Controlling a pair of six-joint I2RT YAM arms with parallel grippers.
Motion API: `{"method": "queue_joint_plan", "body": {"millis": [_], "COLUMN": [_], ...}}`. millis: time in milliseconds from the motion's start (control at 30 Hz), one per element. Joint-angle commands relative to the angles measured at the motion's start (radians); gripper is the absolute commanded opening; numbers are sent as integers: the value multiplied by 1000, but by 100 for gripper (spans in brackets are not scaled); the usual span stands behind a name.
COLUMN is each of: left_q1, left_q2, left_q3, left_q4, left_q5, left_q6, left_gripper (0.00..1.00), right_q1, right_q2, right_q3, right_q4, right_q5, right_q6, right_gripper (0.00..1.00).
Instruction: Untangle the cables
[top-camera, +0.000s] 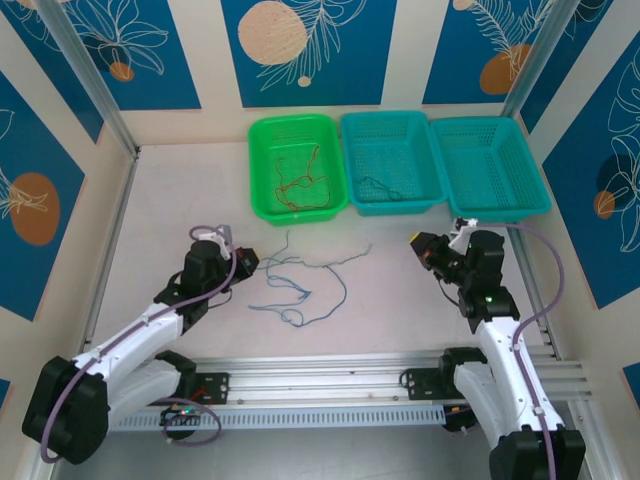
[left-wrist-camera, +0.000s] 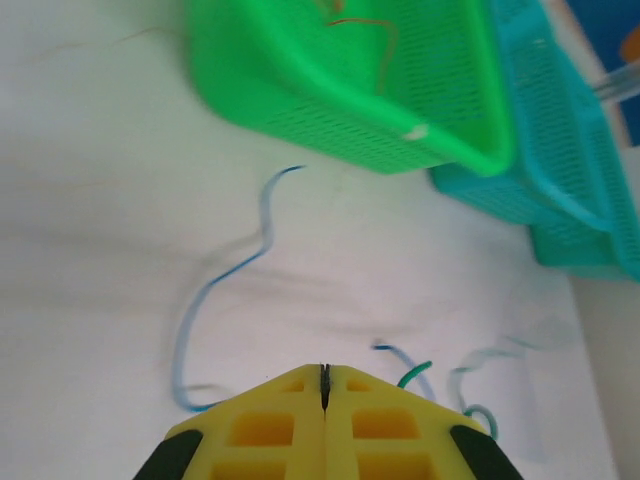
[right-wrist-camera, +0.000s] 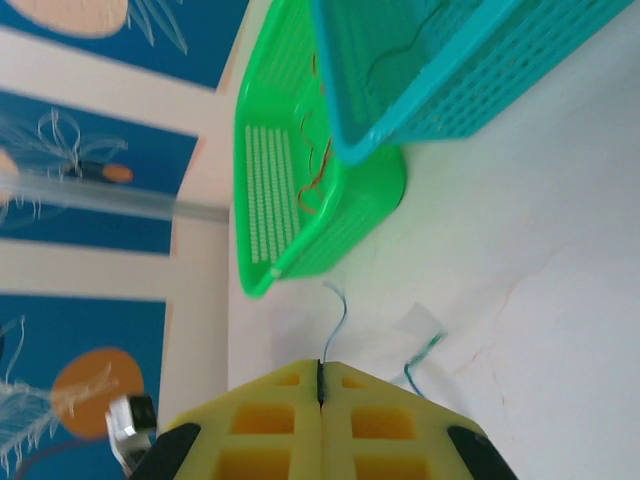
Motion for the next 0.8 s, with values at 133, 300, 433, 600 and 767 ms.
{"method": "queue_joint_plan", "body": {"millis": [133,300,433,600,767], "left_q1": [-10,-25,-52,-98,-109], "left_q2": [40,14,23,27,24], "left_q3": [43,107,167,236,257], "left_q4": [149,116,99,33,11], "left_q5": [153,172,249,252,247], "left_q6": [118,167,207,254,258], "left_gripper": [1,0,0,0,0], "right_q1": [32,198,486,690,738], "right_q2": [51,120,236,386,525], "right_q3": [16,139,268,325,364], "right_q4": [178,180,31,48,53], "right_q5": [-52,-73,75,114,130], "right_q6": [118,-136,-547,-863,-980], "right_gripper": [0,5,39,69,75]}}
